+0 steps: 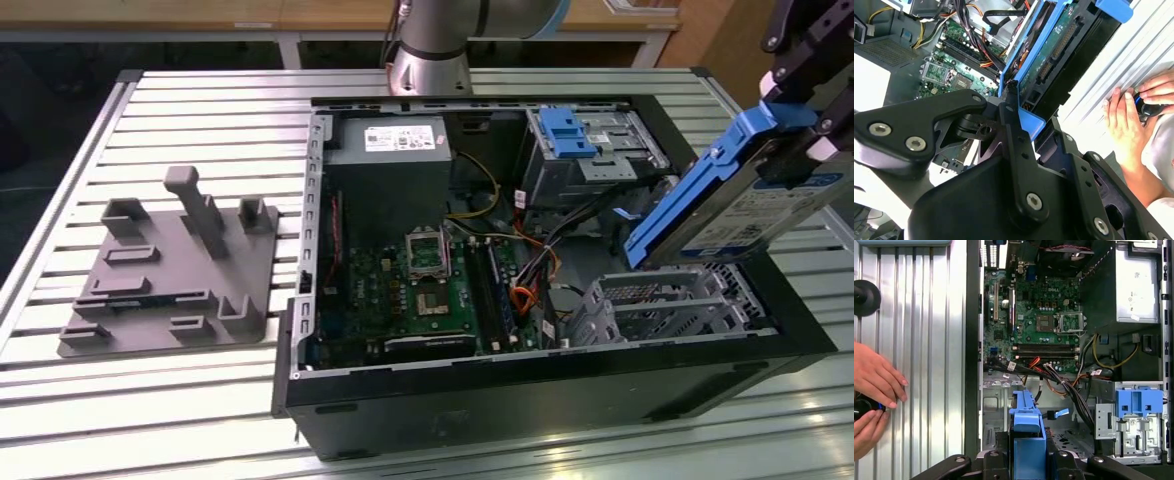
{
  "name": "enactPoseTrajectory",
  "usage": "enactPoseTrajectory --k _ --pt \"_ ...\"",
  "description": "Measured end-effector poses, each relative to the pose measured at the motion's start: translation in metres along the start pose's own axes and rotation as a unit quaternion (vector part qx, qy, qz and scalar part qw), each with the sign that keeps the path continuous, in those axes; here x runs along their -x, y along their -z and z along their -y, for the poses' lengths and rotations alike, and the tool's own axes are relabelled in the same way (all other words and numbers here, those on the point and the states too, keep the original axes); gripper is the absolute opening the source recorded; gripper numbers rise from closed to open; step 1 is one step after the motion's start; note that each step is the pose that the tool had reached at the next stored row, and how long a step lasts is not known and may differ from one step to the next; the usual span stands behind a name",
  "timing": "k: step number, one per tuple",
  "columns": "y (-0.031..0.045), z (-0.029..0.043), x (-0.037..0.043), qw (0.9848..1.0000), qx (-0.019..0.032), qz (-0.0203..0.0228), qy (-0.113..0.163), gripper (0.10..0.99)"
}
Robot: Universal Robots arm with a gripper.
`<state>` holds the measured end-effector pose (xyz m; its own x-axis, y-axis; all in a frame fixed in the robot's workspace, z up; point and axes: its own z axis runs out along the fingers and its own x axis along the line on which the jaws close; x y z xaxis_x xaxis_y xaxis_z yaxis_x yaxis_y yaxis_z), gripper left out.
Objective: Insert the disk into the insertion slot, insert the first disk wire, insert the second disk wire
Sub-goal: 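Insert the disk into the insertion slot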
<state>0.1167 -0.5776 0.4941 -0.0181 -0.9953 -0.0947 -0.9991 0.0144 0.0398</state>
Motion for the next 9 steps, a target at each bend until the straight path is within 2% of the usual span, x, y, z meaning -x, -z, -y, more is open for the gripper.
enactPoseTrajectory --k 9 --pt "-0.0044 0.0002 -0.0004 1.0 0.0 0.0 0.0 0.365"
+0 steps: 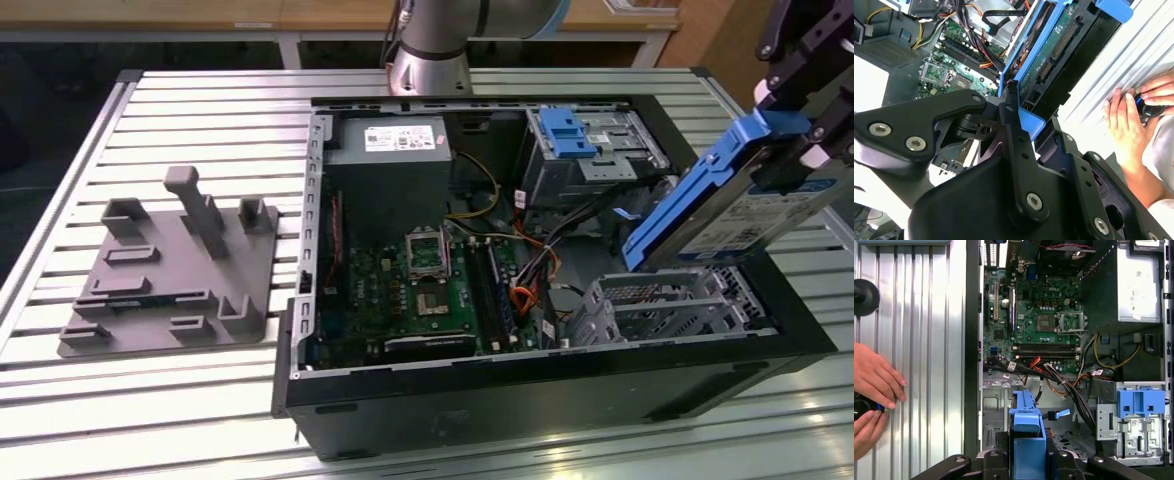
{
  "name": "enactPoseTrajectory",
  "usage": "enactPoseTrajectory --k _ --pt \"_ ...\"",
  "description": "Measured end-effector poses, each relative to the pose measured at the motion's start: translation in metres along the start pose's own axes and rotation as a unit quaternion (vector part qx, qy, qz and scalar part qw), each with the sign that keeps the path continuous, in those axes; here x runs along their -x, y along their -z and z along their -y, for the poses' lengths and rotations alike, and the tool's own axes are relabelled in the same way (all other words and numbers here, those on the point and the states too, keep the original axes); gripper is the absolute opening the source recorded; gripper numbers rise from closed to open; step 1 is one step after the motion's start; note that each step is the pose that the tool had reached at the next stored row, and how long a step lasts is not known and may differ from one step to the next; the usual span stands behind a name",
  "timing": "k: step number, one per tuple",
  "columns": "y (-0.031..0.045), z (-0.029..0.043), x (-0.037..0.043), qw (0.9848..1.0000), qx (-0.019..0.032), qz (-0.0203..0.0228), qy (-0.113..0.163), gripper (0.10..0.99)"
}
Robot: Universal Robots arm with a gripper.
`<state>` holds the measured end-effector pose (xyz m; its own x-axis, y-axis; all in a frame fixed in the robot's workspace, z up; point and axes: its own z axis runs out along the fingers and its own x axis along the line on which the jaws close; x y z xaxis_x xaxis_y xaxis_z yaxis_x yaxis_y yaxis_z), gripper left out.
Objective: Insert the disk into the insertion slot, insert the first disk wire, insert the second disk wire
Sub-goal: 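Insert the disk into the insertion slot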
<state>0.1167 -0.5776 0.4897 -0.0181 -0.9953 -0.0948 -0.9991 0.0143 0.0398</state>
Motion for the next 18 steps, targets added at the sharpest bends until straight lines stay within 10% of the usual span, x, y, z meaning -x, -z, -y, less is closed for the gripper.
enactPoseTrajectory --k 18 --pt "-0.0079 0.0003 -0.0008 1.0 0.0 0.0 0.0 0.365"
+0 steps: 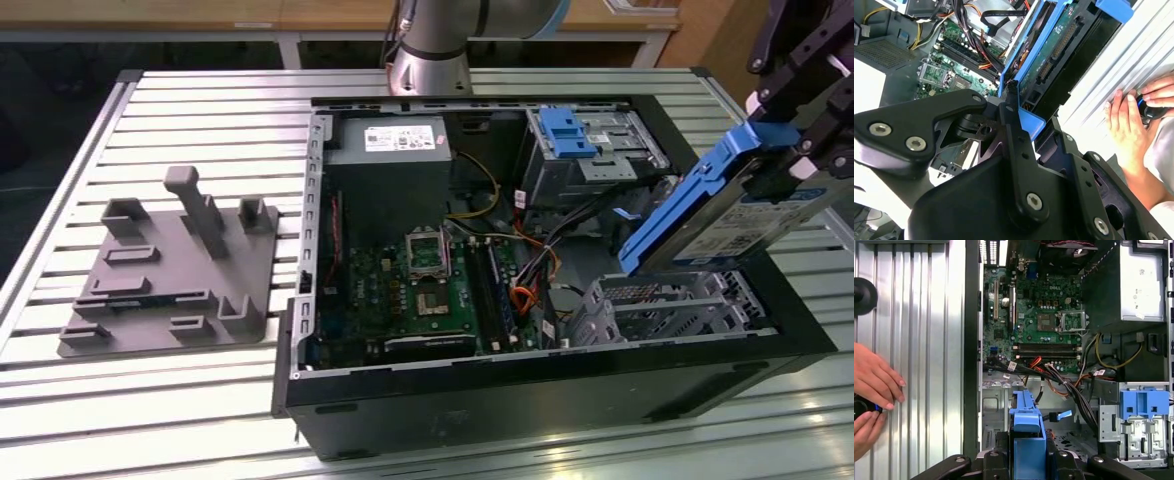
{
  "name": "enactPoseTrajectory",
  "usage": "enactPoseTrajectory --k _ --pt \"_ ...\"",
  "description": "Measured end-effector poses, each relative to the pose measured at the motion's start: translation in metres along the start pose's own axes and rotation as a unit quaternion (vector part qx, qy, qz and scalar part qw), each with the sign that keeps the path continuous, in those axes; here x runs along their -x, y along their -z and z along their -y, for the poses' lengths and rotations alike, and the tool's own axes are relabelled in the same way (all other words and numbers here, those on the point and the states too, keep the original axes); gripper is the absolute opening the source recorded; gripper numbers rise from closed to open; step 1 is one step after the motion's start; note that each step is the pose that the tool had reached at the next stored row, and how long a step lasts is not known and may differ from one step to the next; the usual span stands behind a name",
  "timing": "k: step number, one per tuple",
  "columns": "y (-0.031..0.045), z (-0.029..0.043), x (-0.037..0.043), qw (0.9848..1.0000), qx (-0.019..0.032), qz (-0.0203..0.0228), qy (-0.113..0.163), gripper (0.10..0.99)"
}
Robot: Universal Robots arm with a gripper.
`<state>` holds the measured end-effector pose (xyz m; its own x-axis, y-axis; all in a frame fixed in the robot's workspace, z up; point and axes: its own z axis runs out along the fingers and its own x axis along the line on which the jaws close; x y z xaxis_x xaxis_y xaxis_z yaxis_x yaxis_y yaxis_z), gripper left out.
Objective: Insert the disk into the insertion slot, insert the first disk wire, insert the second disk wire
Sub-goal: 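Insert the disk into the insertion slot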
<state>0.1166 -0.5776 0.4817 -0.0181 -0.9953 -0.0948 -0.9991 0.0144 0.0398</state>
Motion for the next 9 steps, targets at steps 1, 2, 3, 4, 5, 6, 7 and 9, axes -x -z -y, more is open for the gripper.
enactPoseTrajectory --k 1,2,3,4,5,6,7,9 --pt "-0.0005 0.0 0.0 1.0 0.0 0.0 0.0 0.365" --pt "-0.0012 0.0001 -0.0001 1.0 0.0 0.0 0.0 0.365" --pt "-0.0017 0.0001 -0.0002 1.0 0.0 0.0 0.0 0.365" --pt "-0.0022 0.0001 -0.0002 1.0 0.0 0.0 0.0 0.365" --pt "-0.0028 0.0001 -0.0003 1.0 0.0 0.0 0.0 0.365" --pt "-0.0033 0.0001 -0.0003 1.0 0.0 0.0 0.0 0.365" --pt "-0.0038 0.0002 -0.0004 1.0 0.0 0.0 0.0 0.365" --pt "-0.0049 0.0002 -0.0005 1.0 0.0 0.0 0.0 0.365"
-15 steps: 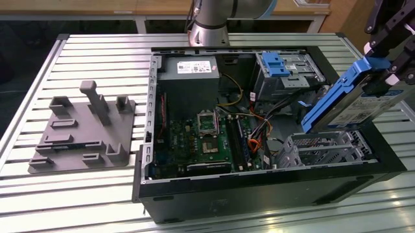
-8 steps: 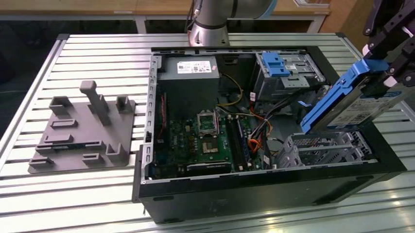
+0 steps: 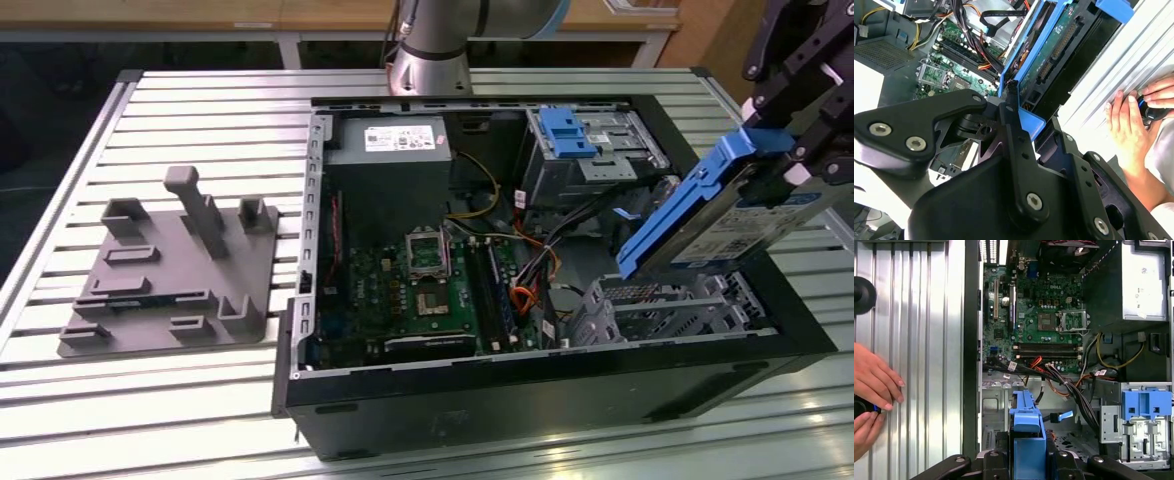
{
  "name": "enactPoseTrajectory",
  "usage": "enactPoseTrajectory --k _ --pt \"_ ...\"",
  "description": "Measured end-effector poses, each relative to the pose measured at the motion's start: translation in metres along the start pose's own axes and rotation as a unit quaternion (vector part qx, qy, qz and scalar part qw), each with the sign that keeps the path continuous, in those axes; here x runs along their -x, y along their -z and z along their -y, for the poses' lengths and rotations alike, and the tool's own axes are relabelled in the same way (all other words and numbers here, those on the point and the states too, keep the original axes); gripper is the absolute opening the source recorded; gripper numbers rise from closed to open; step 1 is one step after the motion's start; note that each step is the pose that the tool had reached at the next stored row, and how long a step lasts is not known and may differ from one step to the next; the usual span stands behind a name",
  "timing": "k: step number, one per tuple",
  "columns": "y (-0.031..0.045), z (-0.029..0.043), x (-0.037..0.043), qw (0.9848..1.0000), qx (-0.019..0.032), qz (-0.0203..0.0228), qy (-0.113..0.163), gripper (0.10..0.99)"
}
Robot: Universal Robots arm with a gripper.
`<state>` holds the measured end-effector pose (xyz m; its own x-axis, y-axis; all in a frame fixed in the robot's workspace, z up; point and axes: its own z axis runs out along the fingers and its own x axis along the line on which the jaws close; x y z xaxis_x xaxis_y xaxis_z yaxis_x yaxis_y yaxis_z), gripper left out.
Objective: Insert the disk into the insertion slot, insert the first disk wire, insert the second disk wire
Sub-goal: 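Insert the disk into the insertion slot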
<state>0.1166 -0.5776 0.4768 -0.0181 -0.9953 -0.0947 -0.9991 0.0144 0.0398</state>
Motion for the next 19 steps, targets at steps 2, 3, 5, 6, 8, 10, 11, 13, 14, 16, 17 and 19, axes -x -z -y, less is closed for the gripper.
enactPoseTrajectory --k 2,3,5,6,8,10,11,13,14,16,17,19 --pt "-0.0011 0.0001 -0.0001 1.0 0.0 0.0 0.0 0.365" --pt "-0.0017 0.0001 -0.0002 1.0 0.0 0.0 0.0 0.365" --pt "-0.0029 0.0001 -0.0003 1.0 0.0 0.0 0.0 0.365" --pt "-0.0035 0.0002 -0.0003 1.0 0.0 0.0 0.0 0.365" --pt "-0.0046 0.0002 -0.0004 1.0 0.0 0.0 0.0 0.365" --pt "-0.0056 0.0002 -0.0006 1.0 0.0 0.0 0.0 0.365" --pt "-0.006 0.0003 -0.0006 1.0 0.0 -0.0001 0.0 0.365" --pt "-0.0069 0.0003 -0.0008 1.0 0.0 -0.0001 0.0 0.365" --pt "-0.0073 0.0003 -0.0009 1.0 0.0 0.0 0.0 0.365" --pt "-0.0081 0.0003 -0.0011 1.0 0.0 0.0 0.0 0.365" --pt "-0.0085 0.0004 -0.0012 1.0 0.0 0.0 0.0 0.365" --pt "-0.0093 0.0004 -0.0014 1.0 0.0 0.0 0.0 0.365"
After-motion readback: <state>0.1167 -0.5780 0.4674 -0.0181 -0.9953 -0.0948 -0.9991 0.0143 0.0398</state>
